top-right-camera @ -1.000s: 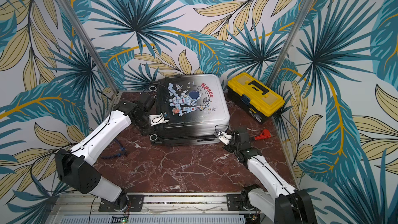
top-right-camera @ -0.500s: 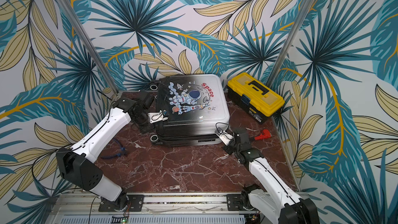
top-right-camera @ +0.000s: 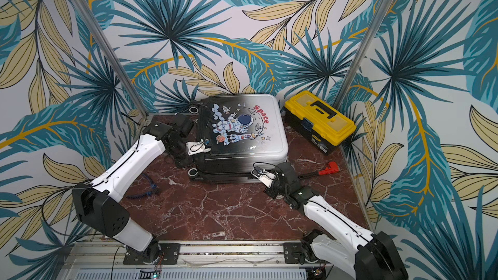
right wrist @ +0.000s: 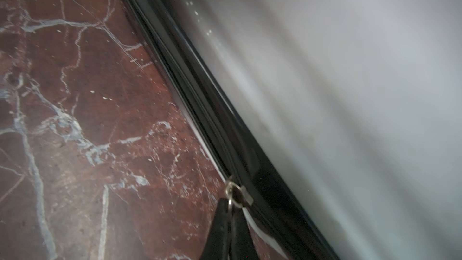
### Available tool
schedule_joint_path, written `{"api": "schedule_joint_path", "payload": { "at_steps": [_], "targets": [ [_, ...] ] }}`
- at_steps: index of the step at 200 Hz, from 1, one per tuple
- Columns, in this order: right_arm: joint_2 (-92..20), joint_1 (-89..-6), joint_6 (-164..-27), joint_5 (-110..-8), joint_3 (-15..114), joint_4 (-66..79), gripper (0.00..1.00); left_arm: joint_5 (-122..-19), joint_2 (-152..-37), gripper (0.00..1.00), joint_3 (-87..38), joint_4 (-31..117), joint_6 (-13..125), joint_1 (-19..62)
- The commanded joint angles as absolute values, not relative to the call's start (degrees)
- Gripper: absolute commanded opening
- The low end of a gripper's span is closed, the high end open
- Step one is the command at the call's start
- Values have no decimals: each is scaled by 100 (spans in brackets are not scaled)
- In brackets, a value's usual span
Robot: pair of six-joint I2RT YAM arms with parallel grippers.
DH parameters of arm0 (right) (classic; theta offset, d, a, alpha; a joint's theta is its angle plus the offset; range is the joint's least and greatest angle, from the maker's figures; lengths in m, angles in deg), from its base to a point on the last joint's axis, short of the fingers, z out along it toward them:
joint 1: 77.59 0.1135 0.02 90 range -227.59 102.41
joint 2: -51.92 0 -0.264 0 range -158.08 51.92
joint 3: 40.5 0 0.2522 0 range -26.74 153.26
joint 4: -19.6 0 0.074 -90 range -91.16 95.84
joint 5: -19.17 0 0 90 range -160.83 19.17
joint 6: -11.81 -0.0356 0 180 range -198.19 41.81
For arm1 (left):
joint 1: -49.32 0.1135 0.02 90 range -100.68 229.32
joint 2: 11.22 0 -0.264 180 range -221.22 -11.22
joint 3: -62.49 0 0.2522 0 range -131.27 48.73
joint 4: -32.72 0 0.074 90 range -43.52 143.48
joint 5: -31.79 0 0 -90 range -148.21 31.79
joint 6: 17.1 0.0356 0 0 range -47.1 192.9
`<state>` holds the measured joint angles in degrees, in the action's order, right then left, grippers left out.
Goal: Close the suitcase zippers
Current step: Zip the zipper on the suitcase.
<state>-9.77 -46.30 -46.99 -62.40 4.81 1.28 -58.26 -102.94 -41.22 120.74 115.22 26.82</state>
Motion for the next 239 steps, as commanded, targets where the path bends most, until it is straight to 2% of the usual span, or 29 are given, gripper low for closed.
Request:
{"api": "schedule_joint_path", "payload": {
  "at_steps": [1,40,102,123,142,168,191,209,239],
  "targets": [
    [-1356,-3884,-5030,-4837,785,643,0,-5952,-10321,44,-4030,10682,9843,2499],
    [-2198,-3195,-5760,-4623,1138,2245,0,-6515,-10196,45,-3857,10678,9697,2078],
    [-3288,-2138,-6352,-4928,1713,3414,0,-7789,-10344,44,-3814,10684,9295,1420],
    [-3636,-1968,-6835,-5076,1591,4580,0,-8345,-10447,44,-3915,10680,9141,1164],
    [-3889,-1784,-7427,-5694,1365,5947,0,-8604,-10449,44,-3940,10680,9080,987],
    [-4270,-1415,-7843,-7082,1199,7520,0,-8867,-10528,44,-3951,10677,8933,780],
    [-4293,-1152,-7895,-7952,1355,7354,0,-9004,-10678,44,-3996,10681,8727,594],
    [-4290,-1127,-8075,-8635,1076,7972,0,-9164,-10729,44,-4052,10676,8583,458],
    [-3971,-1130,-8415,-8933,726,8124,0,-8907,-10641,44,-4032,10680,8589,408]
  ]
}}
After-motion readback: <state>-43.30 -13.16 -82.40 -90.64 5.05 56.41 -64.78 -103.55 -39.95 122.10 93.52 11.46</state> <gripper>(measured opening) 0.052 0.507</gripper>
